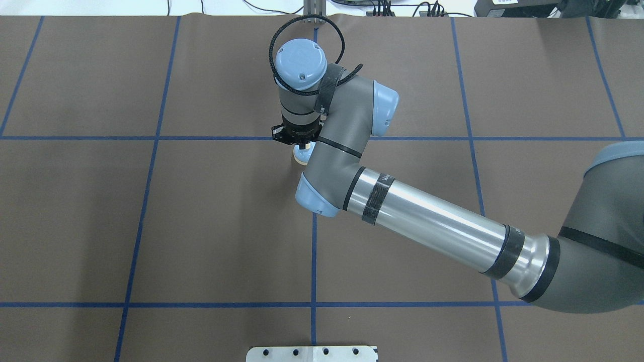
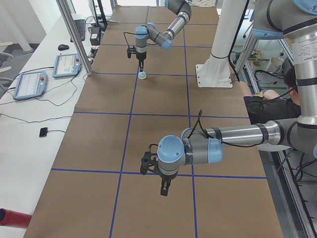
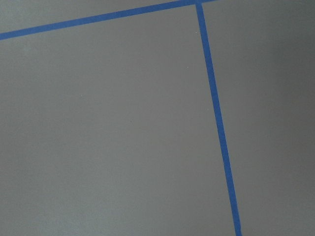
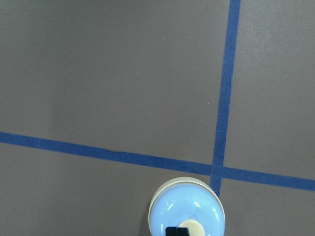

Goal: Place and press bell with both arms
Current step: 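Press down on the bell's top button with the right gripper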

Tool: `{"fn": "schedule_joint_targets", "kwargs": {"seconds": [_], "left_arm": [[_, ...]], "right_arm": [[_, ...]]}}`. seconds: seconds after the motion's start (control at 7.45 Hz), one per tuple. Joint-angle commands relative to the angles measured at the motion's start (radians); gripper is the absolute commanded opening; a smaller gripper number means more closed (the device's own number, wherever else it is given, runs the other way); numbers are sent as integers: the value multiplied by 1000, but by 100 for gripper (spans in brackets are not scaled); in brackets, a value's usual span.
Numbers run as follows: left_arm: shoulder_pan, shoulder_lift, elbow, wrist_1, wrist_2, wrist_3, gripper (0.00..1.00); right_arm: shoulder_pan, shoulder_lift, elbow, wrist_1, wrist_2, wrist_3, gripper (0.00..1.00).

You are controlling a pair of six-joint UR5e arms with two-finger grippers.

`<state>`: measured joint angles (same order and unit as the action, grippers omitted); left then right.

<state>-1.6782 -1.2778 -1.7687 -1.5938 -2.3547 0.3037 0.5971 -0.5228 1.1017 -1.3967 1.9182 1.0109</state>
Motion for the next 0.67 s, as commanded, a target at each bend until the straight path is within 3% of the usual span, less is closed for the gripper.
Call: {"fn": "schedule_joint_targets", "kwargs": {"seconds": [0.0,0.54], "left_arm": [[0,0,0,0,0,0,100],[0,0,0,0,0,0,100]], "right_arm": [[-3,0,-13,-1,-10,-1,0],[-3,9,-10,-2,-10,2,0]]}}
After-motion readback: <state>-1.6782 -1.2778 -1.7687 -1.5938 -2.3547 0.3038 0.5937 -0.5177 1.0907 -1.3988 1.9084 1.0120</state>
